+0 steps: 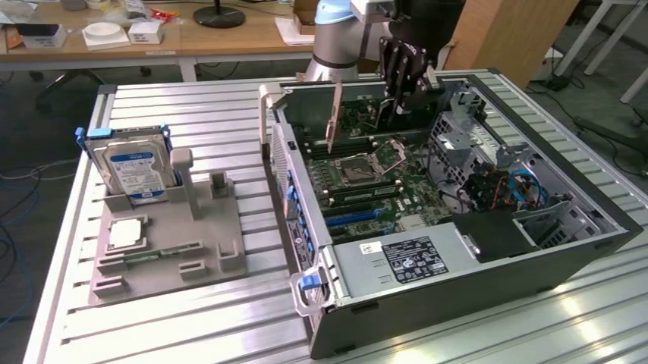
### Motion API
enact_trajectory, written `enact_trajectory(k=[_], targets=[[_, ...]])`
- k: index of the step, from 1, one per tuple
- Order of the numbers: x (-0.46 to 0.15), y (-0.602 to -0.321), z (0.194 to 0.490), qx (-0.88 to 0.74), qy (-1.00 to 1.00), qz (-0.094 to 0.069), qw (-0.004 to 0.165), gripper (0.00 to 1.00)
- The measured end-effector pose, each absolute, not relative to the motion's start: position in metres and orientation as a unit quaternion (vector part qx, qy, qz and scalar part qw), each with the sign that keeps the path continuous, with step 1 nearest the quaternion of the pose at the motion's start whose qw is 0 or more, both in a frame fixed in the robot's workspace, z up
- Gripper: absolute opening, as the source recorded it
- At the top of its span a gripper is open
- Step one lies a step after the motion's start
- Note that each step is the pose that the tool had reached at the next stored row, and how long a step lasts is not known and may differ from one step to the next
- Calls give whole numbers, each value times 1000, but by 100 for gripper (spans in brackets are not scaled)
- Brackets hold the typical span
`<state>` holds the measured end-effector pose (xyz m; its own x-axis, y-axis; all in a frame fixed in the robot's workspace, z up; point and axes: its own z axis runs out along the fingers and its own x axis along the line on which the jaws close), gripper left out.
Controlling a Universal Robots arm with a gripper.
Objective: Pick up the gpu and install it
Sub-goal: 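Insert the gpu into the slot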
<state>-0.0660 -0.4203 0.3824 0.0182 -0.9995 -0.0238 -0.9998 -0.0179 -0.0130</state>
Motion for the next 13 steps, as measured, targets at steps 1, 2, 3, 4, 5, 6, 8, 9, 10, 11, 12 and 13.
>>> enact_trajectory(k=[1,2,3,4,5,6,8,9,10,11,12,13], targets=[[-66,-420,381,-713,701,4,13,27],[-66,-420,379,-713,701,4,13,27],[-66,-420,377,-713,701,4,13,27],[-66,-420,376,-713,701,4,13,27],[-66,-420,374,-713,701,4,13,27],[-66,-420,372,-713,701,4,13,27],[-66,-420,368,-713,701,4,13,27],[-66,-420,367,-713,701,4,13,27],[-66,-420,365,-713,701,4,13,27],[-66,-420,363,-713,701,4,13,27],[-66,-420,361,-713,701,4,13,27],[-66,-420,359,-713,701,4,13,27]])
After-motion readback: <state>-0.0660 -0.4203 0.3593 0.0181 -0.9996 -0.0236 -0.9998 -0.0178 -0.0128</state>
